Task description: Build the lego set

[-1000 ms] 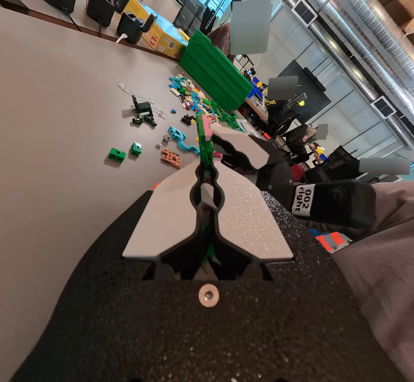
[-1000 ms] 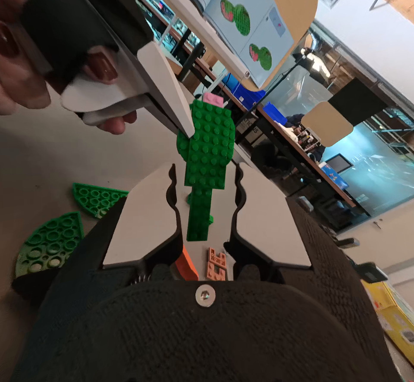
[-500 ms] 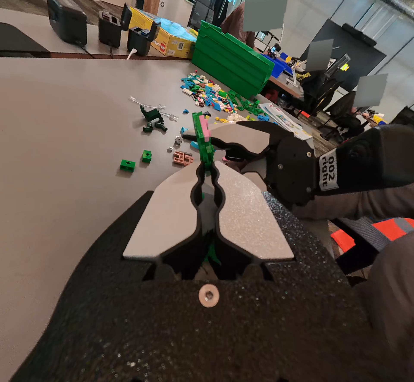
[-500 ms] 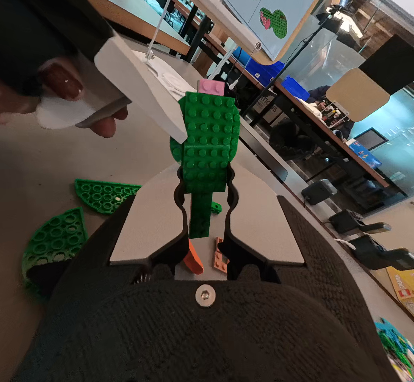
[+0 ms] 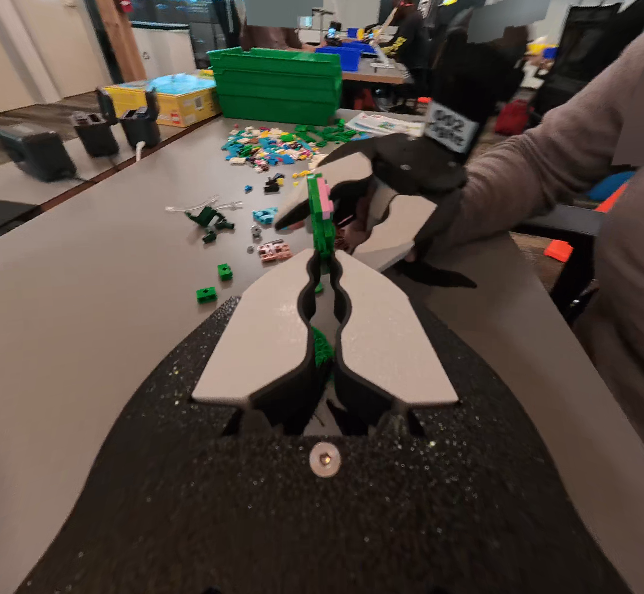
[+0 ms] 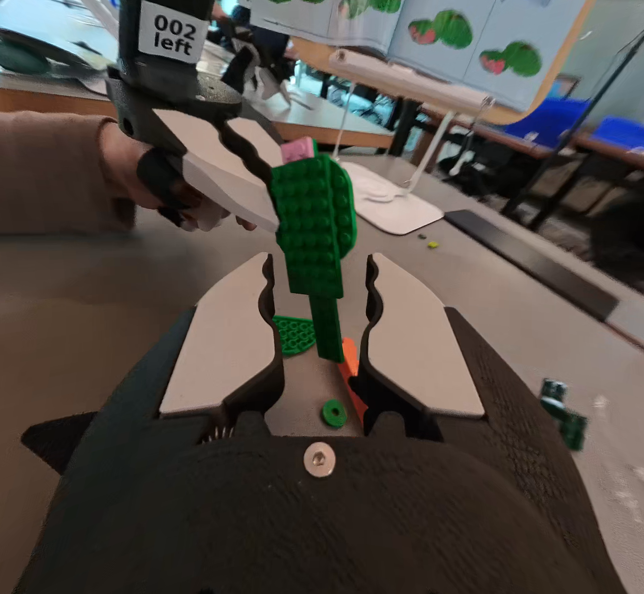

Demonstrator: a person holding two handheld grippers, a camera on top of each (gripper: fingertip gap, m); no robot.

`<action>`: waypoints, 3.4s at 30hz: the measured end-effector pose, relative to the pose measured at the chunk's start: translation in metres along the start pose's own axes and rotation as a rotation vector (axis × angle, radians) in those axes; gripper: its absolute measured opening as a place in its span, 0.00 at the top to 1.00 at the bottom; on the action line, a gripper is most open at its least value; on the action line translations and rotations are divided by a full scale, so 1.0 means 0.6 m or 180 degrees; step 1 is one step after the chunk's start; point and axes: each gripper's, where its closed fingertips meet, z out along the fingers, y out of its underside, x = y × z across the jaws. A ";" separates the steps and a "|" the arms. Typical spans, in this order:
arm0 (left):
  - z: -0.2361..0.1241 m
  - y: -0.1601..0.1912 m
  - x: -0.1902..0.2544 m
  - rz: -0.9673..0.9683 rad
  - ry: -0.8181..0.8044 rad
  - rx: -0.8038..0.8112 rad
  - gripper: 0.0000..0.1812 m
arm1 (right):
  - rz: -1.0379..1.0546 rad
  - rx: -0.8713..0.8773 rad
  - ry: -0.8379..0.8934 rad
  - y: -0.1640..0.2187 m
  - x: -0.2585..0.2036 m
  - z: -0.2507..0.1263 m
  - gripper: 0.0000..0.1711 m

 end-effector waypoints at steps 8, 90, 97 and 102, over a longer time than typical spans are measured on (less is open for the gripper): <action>-0.002 -0.020 0.026 -0.0163 0.0384 0.0291 0.98 | 0.0621 0.0332 -0.0976 -0.022 -0.036 -0.019 0.89; 0.025 0.047 -0.013 0.2989 -0.1349 -0.1695 0.97 | -0.3321 -0.0675 0.0504 0.038 0.001 -0.009 0.96; 0.021 0.044 0.007 0.2003 -0.0861 -0.1343 0.97 | -0.3742 -0.0525 0.0406 0.029 -0.012 -0.014 0.96; 0.023 0.035 0.020 0.1424 -0.0556 -0.1014 0.96 | -0.3896 -0.0403 0.0362 0.020 -0.015 -0.022 0.96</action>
